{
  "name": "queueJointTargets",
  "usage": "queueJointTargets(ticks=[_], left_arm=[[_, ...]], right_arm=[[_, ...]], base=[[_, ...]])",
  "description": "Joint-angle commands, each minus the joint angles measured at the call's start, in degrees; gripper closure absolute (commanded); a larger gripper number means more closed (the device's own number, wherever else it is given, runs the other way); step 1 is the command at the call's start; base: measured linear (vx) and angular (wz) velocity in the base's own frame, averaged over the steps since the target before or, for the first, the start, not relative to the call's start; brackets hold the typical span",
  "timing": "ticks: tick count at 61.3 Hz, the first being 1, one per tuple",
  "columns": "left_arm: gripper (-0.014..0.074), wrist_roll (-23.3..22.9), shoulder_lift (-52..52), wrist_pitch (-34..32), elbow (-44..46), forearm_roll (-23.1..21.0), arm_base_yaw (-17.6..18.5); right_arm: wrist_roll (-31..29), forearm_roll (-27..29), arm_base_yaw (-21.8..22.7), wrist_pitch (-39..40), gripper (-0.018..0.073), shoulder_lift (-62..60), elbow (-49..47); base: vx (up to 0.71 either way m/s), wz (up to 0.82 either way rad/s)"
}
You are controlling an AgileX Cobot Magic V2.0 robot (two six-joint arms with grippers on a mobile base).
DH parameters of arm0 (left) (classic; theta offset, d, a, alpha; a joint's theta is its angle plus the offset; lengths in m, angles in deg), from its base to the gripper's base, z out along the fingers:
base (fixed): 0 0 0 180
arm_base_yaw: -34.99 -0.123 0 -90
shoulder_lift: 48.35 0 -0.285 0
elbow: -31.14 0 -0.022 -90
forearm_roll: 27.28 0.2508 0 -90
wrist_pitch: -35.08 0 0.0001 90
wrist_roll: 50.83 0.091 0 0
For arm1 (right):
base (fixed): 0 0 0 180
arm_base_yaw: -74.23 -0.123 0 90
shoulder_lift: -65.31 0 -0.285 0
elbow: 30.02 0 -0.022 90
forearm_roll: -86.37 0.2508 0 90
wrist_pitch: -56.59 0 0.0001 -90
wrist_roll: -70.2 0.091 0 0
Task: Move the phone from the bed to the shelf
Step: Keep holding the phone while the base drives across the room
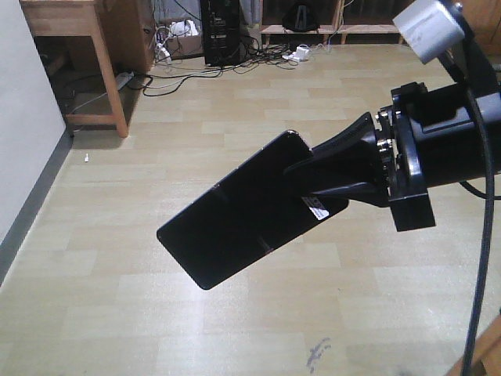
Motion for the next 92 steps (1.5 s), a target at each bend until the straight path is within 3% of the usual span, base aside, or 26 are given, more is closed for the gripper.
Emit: queueJointTargets(ticks=[1,92], left_arm=[[0.0596,-0.2,0.4,-3.9,-0.2,-0.5,0.3],[0.0596,-0.2,0.4,-3.9,-0.2,-0.5,0.3]], right_arm=[[0.0,4.9,0.0,-3.0,0.056,-1.6,-1.6],[0.0,4.9,0.0,-3.0,0.056,-1.6,-1.6]], base=[[0.39,0.02],[0.38,-0.01]])
